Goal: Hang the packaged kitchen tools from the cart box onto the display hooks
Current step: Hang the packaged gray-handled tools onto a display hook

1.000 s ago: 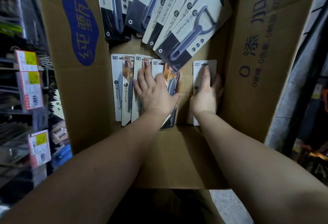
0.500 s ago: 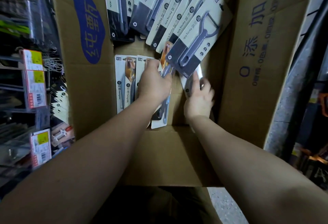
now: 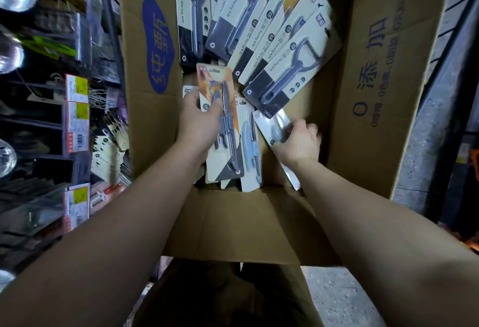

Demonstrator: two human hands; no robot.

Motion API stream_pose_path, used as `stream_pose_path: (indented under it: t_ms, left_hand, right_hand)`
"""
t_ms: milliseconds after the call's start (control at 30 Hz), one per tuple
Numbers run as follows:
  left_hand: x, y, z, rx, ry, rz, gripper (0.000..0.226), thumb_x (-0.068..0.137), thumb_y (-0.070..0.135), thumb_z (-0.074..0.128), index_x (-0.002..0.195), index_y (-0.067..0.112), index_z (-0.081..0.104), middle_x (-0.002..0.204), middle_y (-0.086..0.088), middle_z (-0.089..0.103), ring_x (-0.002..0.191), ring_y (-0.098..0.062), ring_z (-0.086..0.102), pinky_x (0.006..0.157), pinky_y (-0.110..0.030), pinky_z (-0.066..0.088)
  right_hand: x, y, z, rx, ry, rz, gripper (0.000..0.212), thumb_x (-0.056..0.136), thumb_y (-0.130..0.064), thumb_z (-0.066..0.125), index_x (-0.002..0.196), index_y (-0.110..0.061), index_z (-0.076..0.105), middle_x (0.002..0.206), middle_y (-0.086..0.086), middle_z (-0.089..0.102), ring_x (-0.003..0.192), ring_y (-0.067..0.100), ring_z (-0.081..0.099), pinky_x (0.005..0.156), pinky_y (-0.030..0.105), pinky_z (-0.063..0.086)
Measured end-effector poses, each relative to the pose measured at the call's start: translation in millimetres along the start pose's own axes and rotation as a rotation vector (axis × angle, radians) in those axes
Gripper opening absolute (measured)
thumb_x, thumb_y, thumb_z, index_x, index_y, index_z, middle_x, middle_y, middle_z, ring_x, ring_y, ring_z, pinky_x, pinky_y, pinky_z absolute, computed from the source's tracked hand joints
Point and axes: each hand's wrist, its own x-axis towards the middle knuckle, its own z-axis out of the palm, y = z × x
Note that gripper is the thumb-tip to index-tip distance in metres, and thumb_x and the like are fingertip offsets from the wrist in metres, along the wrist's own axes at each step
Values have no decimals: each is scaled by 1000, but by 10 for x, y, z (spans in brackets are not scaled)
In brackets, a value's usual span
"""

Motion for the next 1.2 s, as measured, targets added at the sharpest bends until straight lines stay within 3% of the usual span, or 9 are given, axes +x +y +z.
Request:
stream_pose_path:
  t_ms: [100, 267, 567, 700, 800, 933, 1000, 1100, 1200]
  left_hand:
    - [-34, -133, -24, 0, -24, -40, 20, 100, 23, 59, 117, 29, 49, 111, -2, 70, 96, -22, 73, 86, -47, 61]
    - [-27, -305, -26, 32, -25, -61, 19, 99, 25, 60, 115, 29, 50, 113, -2, 71, 94, -21, 74, 85, -46, 61]
    - [-71, -217, -36, 64, -44, -91, 29, 97, 36, 61, 120, 20, 62, 113, -4, 72, 98, -24, 71, 89, -43, 58]
    - [-123, -137, -92, 107, -81, -128, 25, 98, 36, 61, 114, 17, 64, 111, -5, 72, 101, -24, 69, 85, -35, 54]
    - [-216, -41, -151, 88, -98, -161, 23, 100, 33, 60, 113, 15, 66, 109, -7, 72, 98, -25, 69, 87, -38, 55]
    - [-315, 73, -230, 53, -87, -160, 22, 100, 31, 59, 113, 15, 66, 108, -9, 73, 100, -28, 71, 92, -45, 56]
    - [-353, 105, -257, 45, -78, -146, 13, 100, 30, 60, 104, 20, 67, 107, -8, 74, 101, -30, 71, 94, -49, 55]
    - [-440, 137, -274, 27, -80, -144, 9, 100, 30, 61, 92, 26, 63, 100, -4, 73, 94, -27, 71, 93, -49, 56]
    - [-590, 194, -278, 15, -127, -132, 12, 99, 29, 61, 106, 20, 65, 105, -8, 73, 96, -27, 71, 93, -48, 56]
  right_hand:
    - [-40, 60, 58, -28, 5, -21, 53, 80, -33, 78, 122, -18, 49, 130, 10, 44, 121, 32, 43, 100, 41, 41]
    - [-9, 81, 51, 18, 28, -20, 44, 80, -30, 76, 114, -18, 50, 125, 9, 46, 115, 30, 48, 98, 38, 42]
    - [-27, -55, -188, 64, -185, 53, 60, 69, -37, 82, 111, -18, 44, 119, 8, 55, 99, 27, 59, 84, 39, 53]
    - [-107, -61, -412, 333, -282, 58, 75, 81, -19, 78, 141, -16, 34, 121, 0, 56, 96, 21, 60, 71, 30, 55]
    - [-146, -58, -502, 405, -361, 101, 38, 89, -12, 71, 123, -4, 58, 103, 8, 70, 80, 21, 68, 67, 31, 60]
    - [-187, -157, -610, 476, -342, 44, 13, 98, -21, 59, 105, -10, 56, 82, 2, 60, 66, 13, 57, 55, 23, 47]
    - [-232, -249, -679, 564, -363, 33, 11, 99, -18, 57, 103, -8, 56, 80, 5, 60, 64, 15, 55, 51, 21, 45]
    - [-306, -313, -748, 617, -411, 14, 28, 89, -19, 59, 115, -10, 56, 102, 18, 69, 78, 28, 64, 61, 30, 51]
    - [-434, -343, -839, 700, -438, -20, 33, 95, -9, 54, 126, -20, 50, 106, 11, 70, 77, 24, 69, 50, 26, 54]
